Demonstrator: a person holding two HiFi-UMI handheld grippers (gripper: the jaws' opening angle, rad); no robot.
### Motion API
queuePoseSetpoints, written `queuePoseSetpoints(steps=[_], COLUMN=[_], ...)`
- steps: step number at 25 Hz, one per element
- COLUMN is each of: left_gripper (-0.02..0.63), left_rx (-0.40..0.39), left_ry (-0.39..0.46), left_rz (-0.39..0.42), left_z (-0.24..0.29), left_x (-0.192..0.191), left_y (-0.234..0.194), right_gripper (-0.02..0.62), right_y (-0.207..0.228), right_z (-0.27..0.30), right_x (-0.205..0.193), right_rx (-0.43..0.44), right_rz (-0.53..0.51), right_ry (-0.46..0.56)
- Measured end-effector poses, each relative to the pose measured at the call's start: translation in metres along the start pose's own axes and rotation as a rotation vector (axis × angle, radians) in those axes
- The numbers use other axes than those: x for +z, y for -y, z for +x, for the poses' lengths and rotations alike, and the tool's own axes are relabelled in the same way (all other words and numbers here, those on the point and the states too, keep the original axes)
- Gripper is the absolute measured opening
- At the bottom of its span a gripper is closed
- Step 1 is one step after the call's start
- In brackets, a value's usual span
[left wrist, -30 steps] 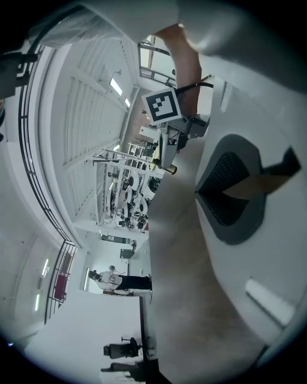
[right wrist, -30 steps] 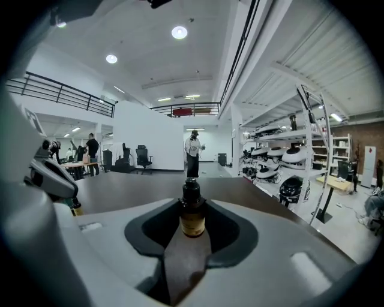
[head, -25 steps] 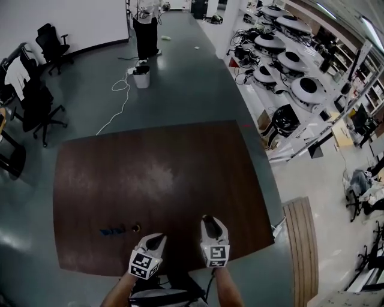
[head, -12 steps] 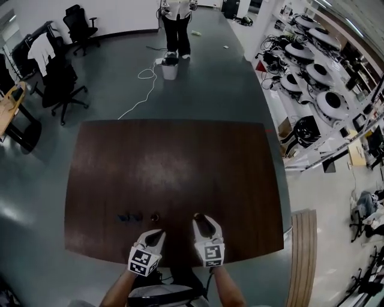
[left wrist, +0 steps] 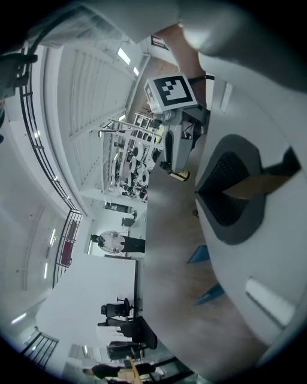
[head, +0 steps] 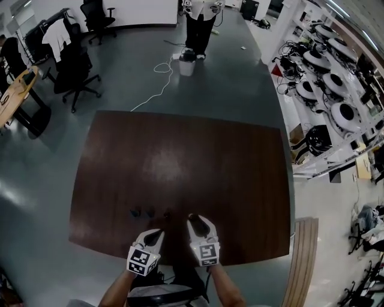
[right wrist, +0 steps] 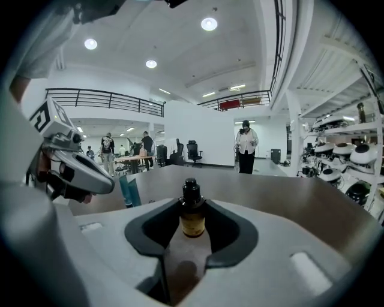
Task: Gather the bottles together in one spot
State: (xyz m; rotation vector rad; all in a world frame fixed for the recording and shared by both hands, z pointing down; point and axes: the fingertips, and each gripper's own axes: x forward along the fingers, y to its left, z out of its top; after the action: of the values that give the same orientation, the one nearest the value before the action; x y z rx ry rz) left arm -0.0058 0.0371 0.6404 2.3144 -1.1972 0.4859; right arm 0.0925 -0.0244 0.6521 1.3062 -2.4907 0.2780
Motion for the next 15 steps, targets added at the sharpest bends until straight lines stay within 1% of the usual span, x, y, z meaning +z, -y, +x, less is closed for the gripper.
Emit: queuePoseSetpoints(steps=[8, 15], left_gripper=[0.000, 0.000], left_rx=[0.016, 0.021], left_ry=[-0.010, -0.020], left_rz=[-0.020, -0.030], left_z=[-0.004, -0.002], left_x=[-0.012, -0.020], left_y=[-0.016, -0.019], right_gripper=[0.130, 0.130], right_y=[-0.018, -0.012], right_z=[0.023, 0.030], right_x=[-0.034, -0.054], right_rx=[0.033, 0.021], right_rz=[0.006, 0.008], right_ry=[-0.064, -0.091])
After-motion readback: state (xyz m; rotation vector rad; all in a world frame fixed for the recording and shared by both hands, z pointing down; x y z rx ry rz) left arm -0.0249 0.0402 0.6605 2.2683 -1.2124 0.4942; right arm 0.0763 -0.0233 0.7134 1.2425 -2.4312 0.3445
